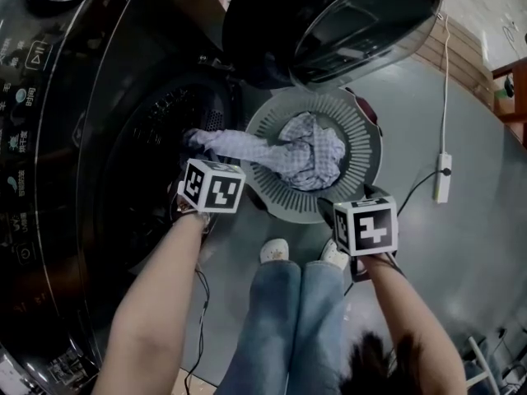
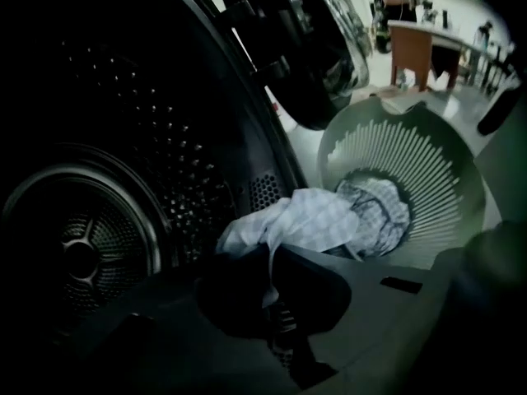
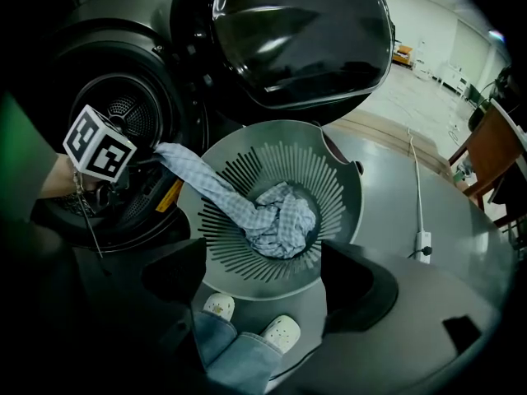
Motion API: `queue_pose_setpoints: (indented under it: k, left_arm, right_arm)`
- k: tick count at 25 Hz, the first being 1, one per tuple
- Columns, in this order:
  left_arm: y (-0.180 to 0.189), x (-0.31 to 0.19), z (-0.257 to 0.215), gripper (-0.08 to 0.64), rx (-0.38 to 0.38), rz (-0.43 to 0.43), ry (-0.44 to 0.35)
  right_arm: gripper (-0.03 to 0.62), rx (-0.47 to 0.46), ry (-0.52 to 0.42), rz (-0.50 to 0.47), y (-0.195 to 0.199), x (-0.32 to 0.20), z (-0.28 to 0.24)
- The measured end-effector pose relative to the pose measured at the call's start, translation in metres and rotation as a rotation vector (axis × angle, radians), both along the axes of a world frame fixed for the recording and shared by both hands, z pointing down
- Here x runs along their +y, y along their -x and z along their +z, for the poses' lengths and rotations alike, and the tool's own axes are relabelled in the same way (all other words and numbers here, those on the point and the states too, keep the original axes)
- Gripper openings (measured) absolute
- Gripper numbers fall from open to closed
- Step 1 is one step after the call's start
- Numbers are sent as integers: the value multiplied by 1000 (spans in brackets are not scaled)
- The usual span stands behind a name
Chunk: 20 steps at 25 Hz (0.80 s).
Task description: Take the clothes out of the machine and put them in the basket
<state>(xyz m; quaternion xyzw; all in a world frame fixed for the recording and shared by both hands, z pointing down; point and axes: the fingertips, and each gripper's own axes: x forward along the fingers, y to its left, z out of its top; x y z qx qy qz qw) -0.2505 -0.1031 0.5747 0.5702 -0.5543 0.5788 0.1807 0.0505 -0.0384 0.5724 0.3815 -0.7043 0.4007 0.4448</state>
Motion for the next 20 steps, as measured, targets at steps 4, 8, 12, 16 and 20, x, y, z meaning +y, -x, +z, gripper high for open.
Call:
queue_pose_setpoints:
  k: [4, 8, 12, 16, 20]
  left_arm:
    - [-25, -2, -11, 5, 81, 60, -48]
    - [-63, -2, -15, 5, 173, 85, -77]
    - [-114, -3, -20, 5, 333, 81, -90]
    - [-165, -7, -30, 5, 606, 43, -97]
    - [-190, -5, -33, 5, 691, 56, -82]
  right_arm:
    - [436, 1, 7, 18, -2, 1, 3]
    - [436, 2, 14, 24, -3, 3, 5]
    - [436, 5, 14, 40, -7, 2, 5]
    - [428, 14, 12, 80, -18, 0, 5]
    - [417, 24, 12, 114, -31, 0, 6]
